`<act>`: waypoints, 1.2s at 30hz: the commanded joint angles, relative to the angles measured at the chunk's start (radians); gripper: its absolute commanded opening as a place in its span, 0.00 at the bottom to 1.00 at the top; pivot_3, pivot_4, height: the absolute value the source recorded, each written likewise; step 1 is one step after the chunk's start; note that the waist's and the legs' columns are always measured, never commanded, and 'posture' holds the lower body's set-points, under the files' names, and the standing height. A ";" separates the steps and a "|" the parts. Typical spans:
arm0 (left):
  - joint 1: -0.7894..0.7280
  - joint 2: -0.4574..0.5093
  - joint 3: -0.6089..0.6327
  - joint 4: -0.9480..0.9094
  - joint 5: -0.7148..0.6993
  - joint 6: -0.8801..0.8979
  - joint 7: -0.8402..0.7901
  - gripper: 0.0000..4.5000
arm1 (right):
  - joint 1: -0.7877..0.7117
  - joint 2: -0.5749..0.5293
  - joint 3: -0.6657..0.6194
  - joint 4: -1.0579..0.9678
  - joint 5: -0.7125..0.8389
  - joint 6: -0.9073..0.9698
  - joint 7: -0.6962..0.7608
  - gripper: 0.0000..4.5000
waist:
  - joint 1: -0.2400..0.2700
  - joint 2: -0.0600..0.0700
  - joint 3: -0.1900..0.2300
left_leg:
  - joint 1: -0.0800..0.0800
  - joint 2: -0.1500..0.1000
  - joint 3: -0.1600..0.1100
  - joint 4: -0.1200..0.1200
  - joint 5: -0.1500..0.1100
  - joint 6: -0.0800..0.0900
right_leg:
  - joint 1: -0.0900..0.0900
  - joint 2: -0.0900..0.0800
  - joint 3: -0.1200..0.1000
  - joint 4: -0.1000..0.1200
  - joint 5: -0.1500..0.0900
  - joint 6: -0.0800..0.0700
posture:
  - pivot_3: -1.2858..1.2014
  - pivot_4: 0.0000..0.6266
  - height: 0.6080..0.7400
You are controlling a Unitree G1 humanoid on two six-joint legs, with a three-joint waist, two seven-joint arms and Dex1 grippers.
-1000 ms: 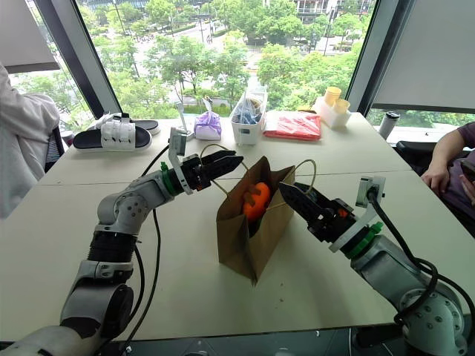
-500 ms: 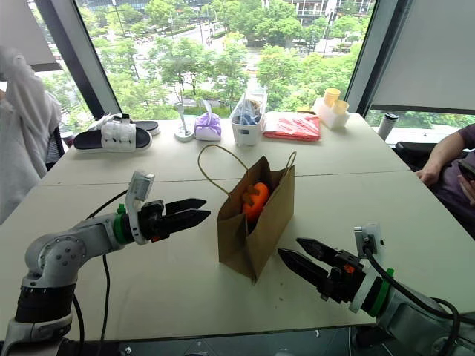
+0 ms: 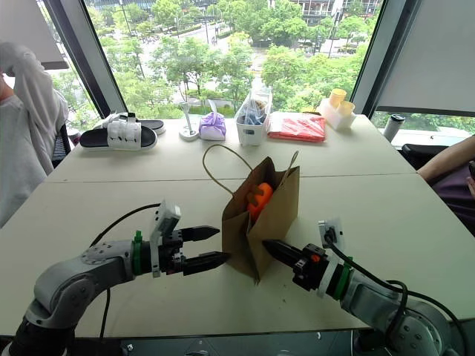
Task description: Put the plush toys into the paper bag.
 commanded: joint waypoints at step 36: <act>-0.140 -0.163 -0.185 0.115 0.300 -0.174 0.066 0.01 | -0.023 0.072 -0.028 -0.046 0.064 0.018 -0.032 0.00 | -0.001 0.000 0.000 | 0.000 -0.001 -0.001 0.000 0.000 0.000 | 0.000 0.000 -0.001 0.000 0.002 0.004 | 0.52 0.24 1.00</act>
